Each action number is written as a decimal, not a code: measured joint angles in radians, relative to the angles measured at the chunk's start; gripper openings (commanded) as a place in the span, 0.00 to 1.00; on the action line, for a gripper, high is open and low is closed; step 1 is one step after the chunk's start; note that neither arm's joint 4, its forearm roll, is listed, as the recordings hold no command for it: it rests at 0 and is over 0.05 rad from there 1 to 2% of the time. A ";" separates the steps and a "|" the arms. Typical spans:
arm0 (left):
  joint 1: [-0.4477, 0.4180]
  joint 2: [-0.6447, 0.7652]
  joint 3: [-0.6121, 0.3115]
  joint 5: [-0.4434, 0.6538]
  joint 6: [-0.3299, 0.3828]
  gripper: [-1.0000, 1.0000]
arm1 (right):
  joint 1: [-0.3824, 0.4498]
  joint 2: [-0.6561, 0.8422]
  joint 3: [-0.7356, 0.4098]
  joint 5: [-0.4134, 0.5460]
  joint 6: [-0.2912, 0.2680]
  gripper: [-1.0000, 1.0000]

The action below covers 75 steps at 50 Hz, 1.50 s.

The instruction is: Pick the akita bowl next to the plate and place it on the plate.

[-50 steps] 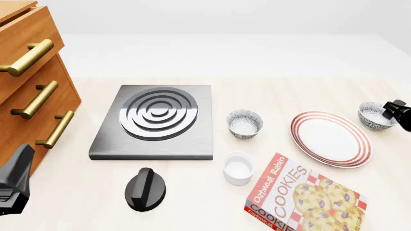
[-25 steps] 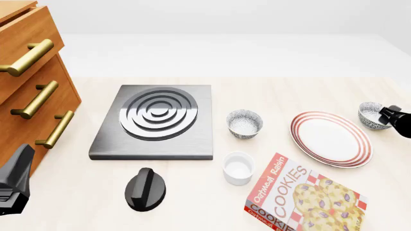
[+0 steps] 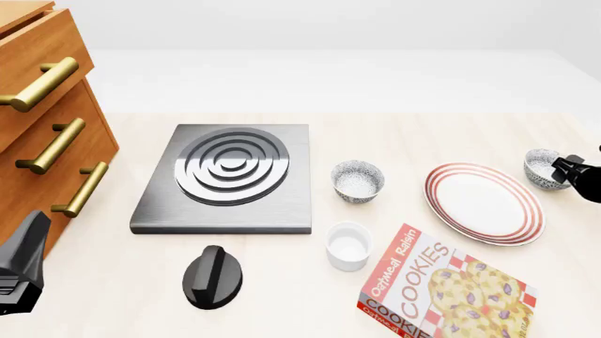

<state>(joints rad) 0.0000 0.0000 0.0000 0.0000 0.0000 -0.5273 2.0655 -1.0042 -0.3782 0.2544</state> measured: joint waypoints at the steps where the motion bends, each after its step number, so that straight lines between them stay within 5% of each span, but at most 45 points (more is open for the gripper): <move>1: 0.000 0.000 0.000 0.000 0.000 1.00 | 0.000 0.000 0.000 -0.001 -0.001 1.00; 7: 0.000 0.000 0.000 0.000 0.000 1.00 | 0.001 0.003 -0.002 -0.003 -0.005 1.00; 8: 0.000 0.000 0.000 0.000 0.000 1.00 | 0.001 0.004 -0.003 -0.003 -0.006 0.00; 31: 0.000 0.000 0.000 0.000 0.000 1.00 | 0.005 0.003 -0.007 0.003 0.000 0.00; 75: 0.000 0.000 0.000 0.000 0.000 1.00 | 0.052 -0.193 0.044 0.106 0.098 0.00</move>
<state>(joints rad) 0.0000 0.0000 0.0000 0.0000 0.0000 -0.4751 1.8722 -0.9598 -0.2721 0.3520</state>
